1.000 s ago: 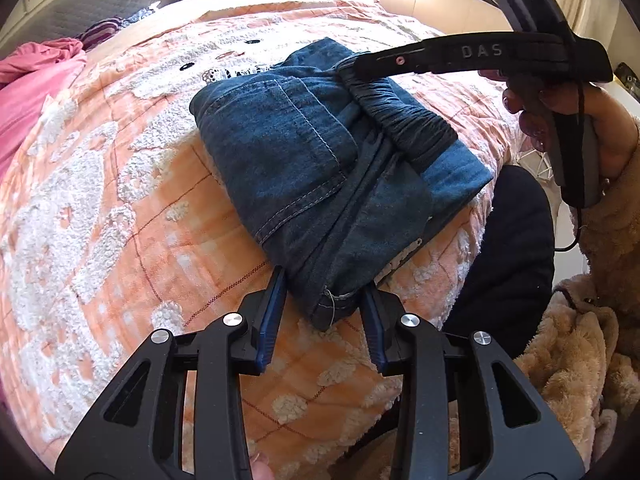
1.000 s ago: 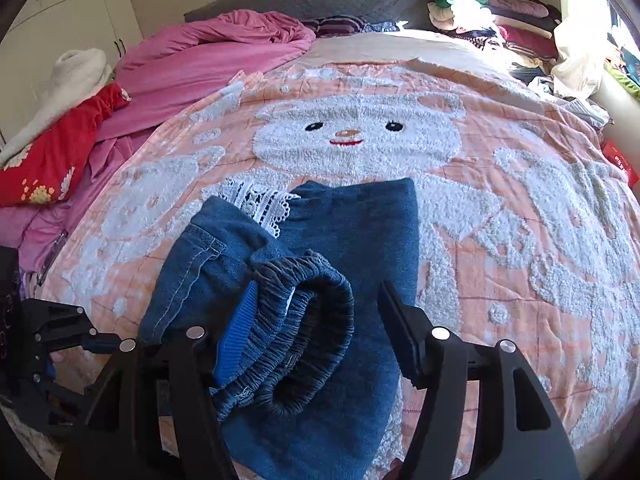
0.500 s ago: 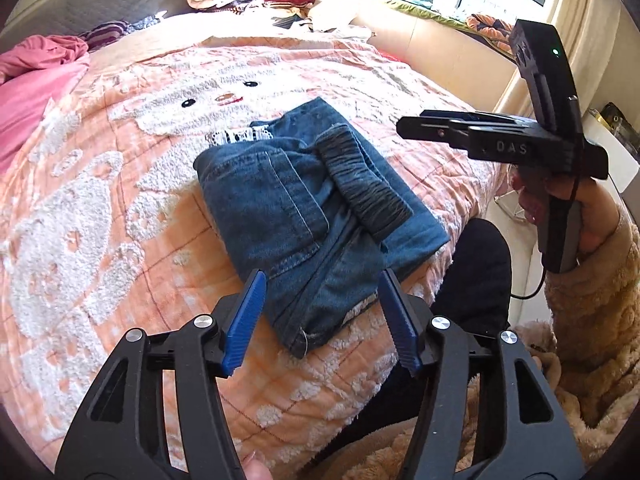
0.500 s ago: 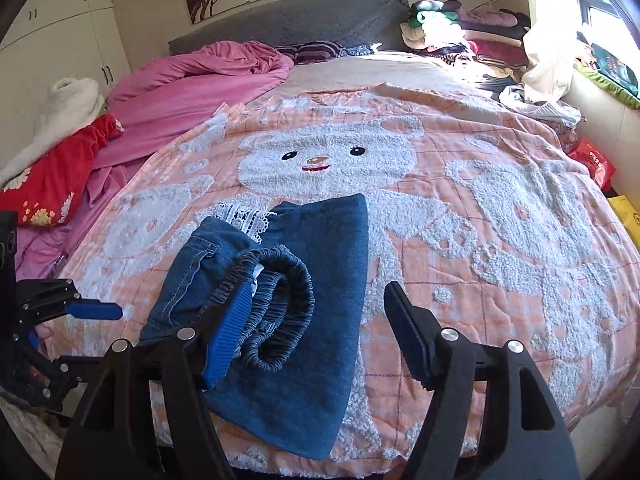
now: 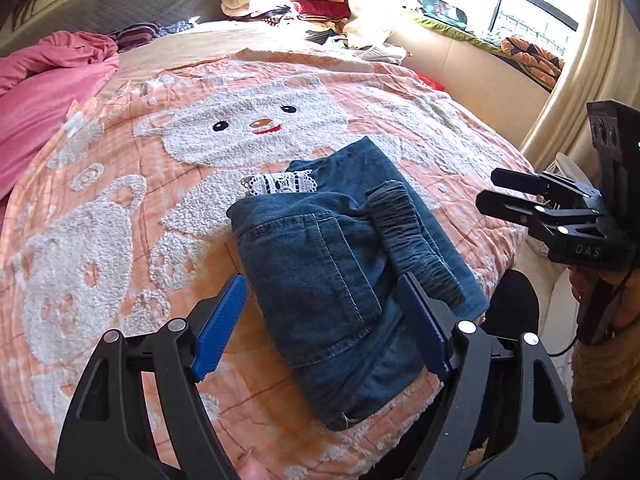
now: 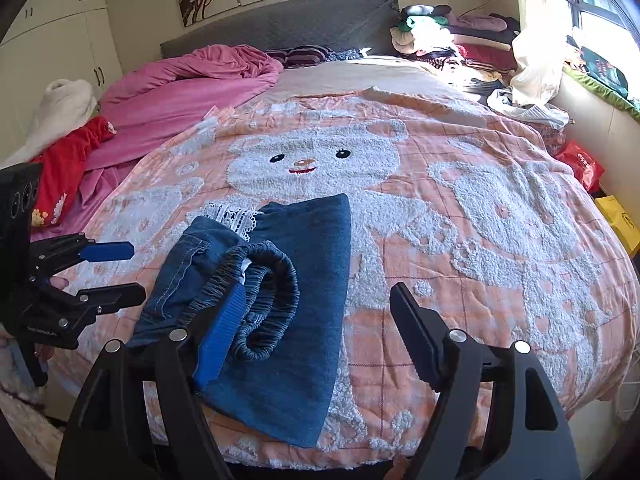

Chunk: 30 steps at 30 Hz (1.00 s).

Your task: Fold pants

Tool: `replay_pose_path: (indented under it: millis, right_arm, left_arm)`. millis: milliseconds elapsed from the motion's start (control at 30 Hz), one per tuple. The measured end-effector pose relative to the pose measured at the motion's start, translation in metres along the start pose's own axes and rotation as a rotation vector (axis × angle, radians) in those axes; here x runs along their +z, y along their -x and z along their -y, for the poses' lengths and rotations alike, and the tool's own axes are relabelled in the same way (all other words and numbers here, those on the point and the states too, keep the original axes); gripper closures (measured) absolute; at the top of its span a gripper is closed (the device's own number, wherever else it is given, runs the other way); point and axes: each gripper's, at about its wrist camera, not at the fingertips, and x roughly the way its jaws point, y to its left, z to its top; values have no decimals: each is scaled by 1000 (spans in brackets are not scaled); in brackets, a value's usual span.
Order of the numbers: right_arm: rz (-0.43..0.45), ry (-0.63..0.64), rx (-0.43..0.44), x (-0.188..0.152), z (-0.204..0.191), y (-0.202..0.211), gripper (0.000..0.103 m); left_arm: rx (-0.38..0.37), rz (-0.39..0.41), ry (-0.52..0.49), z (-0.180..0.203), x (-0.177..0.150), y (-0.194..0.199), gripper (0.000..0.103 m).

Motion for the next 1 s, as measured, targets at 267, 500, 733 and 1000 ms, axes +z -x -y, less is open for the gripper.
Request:
replay_pose_path:
  millis: [267, 500, 733, 1000]
  right_arm:
    - [-40, -16, 7, -8, 3, -19, 30]
    - [-87, -34, 16, -15, 7, -40, 30]
    - [-133, -47, 47, -23, 10, -62, 34]
    - [-168, -70, 110, -26, 10, -80, 44]
  left_arm:
    - [38, -20, 53, -14, 0, -21, 27]
    - [38, -43, 99, -22, -6, -39, 22]
    - [12, -61, 144, -28, -10, -54, 21]
    - [-31, -67, 211, -32, -16, -67, 19]
